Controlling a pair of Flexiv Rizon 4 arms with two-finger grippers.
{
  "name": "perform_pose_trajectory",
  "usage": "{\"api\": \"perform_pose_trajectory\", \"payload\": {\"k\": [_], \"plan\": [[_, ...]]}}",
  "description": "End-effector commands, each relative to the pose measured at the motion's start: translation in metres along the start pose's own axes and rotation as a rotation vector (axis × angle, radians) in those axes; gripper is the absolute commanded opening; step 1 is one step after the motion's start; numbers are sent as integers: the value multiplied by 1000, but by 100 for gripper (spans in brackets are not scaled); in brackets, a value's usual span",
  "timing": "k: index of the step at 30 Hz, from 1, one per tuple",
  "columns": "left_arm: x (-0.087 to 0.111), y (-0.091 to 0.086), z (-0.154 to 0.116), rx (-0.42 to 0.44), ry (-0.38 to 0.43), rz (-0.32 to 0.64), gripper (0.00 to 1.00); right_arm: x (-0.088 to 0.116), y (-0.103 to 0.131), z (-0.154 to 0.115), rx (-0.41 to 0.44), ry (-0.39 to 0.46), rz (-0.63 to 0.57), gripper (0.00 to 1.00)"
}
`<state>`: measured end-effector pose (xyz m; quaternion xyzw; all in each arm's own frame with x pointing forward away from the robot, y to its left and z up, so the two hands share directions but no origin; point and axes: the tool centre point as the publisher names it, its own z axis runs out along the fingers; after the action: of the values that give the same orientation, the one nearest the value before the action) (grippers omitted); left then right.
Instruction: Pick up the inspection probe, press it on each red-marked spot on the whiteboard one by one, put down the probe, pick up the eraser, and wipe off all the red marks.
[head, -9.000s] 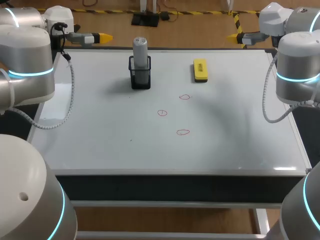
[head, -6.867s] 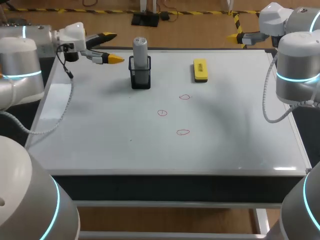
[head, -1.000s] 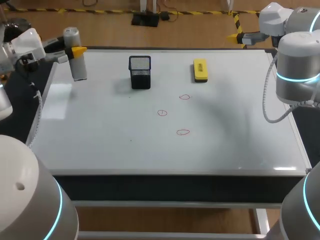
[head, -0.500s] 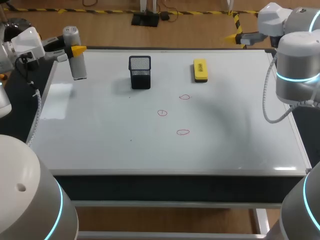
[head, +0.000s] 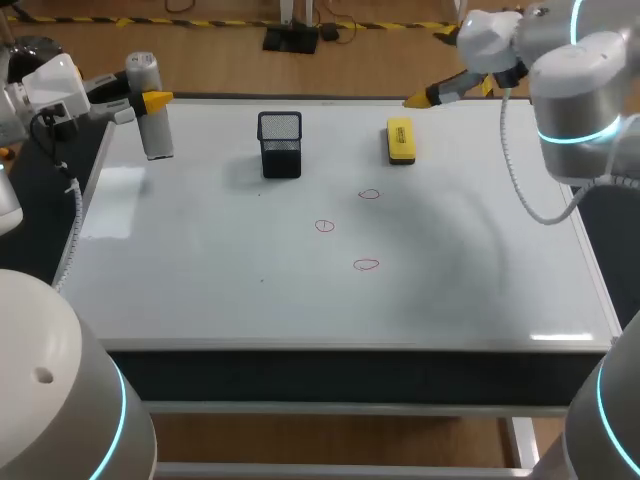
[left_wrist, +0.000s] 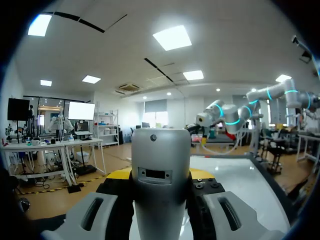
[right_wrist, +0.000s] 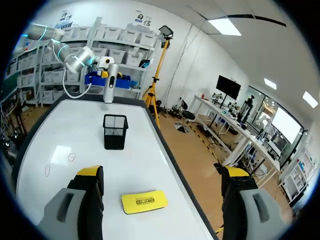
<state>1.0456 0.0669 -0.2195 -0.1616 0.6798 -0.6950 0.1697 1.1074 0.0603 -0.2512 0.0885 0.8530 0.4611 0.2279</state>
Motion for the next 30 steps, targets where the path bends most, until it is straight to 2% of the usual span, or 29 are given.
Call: {"api": "perform_pose_trajectory", "payload": {"k": [1,3,4,5,6,24,26,28,30], "plan": [[-1,0,0,3,1,2,0,-6,-11,-3,688,1128,-956,100],[-1,0,0,3,1,2,0,-9,-15,-3,742,1151,-1018,100],[-1,0,0,3,1,2,0,-12,-16,-2,780,1127,-1078,100],[-1,0,0,3,1,2,0,-13,-14,-3,790,1102,-1058,100],[-1,0,0,3,1,2,0,-15,-12,-3,757,1061,-969,100],[-1,0,0,3,1,2,0,-15,-12,-3,757,1061,-969,100],[-1,0,0,3,1,2,0,-12,-16,1,740,1106,-1005,100],[-1,0,0,3,1,2,0,-8,-18,5,749,1157,-1074,100],[-1,0,0,3,1,2,0,-6,-25,12,717,1212,-1176,100]]}}
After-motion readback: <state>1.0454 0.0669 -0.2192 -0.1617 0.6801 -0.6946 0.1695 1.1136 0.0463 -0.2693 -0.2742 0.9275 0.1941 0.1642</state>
